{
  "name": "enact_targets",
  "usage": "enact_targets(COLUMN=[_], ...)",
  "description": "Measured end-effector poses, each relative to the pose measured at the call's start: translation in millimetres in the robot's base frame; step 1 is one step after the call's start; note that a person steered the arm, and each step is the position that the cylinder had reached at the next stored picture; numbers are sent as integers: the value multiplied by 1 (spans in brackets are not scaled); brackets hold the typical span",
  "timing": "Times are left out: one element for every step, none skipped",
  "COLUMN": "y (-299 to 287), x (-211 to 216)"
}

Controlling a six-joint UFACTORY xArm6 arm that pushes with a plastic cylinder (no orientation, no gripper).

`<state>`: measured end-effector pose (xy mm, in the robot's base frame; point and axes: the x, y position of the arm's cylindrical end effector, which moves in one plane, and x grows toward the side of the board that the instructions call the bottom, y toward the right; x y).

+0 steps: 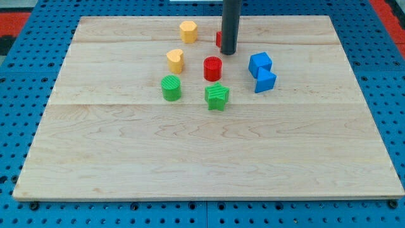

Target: Push the red circle into the green circle

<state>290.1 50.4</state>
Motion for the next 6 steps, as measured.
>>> enact_targets(y=[3,10,1,-51,-119,-130], x=[-22,-22,40,81,63,47])
